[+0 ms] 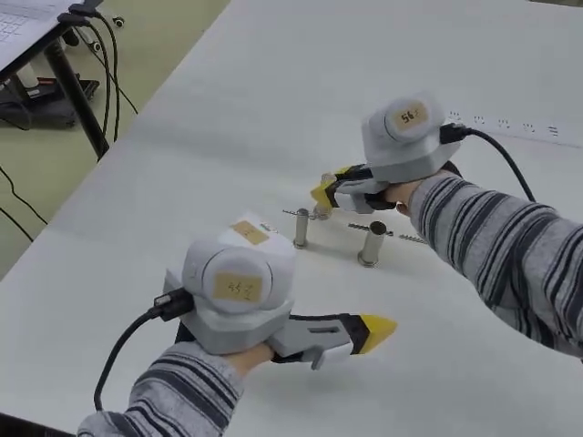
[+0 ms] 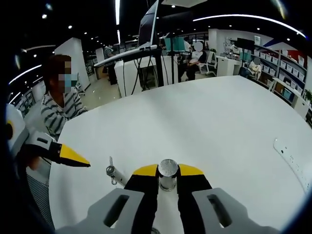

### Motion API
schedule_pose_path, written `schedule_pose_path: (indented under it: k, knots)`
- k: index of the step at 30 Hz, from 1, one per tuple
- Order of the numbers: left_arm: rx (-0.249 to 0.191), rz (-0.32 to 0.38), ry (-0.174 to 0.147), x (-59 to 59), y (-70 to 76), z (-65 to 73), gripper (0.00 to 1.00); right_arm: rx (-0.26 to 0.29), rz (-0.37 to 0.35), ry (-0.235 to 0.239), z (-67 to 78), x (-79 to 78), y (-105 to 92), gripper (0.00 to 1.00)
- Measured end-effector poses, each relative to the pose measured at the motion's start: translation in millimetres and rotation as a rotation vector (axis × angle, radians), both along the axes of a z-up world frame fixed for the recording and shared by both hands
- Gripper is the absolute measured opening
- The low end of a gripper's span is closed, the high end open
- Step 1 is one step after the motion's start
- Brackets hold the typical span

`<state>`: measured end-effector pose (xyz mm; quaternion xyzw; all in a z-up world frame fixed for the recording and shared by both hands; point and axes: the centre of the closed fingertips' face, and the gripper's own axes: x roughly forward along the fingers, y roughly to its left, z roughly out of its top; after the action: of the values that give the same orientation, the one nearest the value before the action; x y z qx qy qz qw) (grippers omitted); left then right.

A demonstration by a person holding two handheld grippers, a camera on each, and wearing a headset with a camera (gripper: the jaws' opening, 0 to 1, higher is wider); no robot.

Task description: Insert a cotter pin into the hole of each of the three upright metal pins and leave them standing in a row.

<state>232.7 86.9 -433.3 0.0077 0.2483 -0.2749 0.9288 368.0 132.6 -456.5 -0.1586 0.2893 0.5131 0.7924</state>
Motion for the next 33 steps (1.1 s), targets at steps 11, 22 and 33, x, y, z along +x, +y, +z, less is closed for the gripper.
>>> schedule_pose_path:
  k: [11,22,33]
  knots:
    - [-0.001,-0.01,-0.008,-0.8,-2.7,2.6,0.99,-0.028,-0.06,-0.027,6.5,3.9,-42.0,0.09]
    - [0.007,-0.004,-0.018,0.9,-1.2,2.7,0.99,-0.068,-0.154,-0.055,15.2,-13.1,-92.4,0.09]
    - [0.01,-0.004,-0.014,0.1,-1.7,2.0,0.98,-0.085,-0.18,-0.043,13.6,-34.7,-124.4,0.09]
